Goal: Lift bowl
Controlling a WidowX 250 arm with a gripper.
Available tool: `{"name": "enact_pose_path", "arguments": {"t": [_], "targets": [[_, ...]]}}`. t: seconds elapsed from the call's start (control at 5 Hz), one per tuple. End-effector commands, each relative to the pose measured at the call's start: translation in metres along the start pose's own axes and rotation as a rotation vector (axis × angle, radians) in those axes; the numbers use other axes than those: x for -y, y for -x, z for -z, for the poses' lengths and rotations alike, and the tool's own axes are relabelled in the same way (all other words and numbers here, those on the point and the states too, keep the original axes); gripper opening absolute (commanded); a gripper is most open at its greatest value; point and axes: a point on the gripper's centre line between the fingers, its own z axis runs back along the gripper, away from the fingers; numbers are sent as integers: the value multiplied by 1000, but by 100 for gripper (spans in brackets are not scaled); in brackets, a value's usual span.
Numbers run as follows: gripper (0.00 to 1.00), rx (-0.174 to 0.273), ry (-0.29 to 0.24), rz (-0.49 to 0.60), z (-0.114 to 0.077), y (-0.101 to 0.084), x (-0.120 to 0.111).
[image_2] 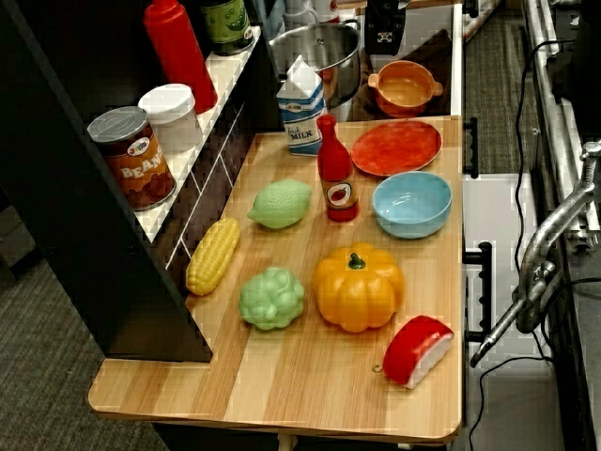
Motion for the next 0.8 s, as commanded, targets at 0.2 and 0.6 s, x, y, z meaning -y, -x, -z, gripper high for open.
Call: {"name": "enact_pose_path", "arguments": {"t": [0.2, 0.6], "targets": [[100, 6, -37, 34, 9, 7, -8], [100, 22, -119, 136, 20, 17, -35]]}}
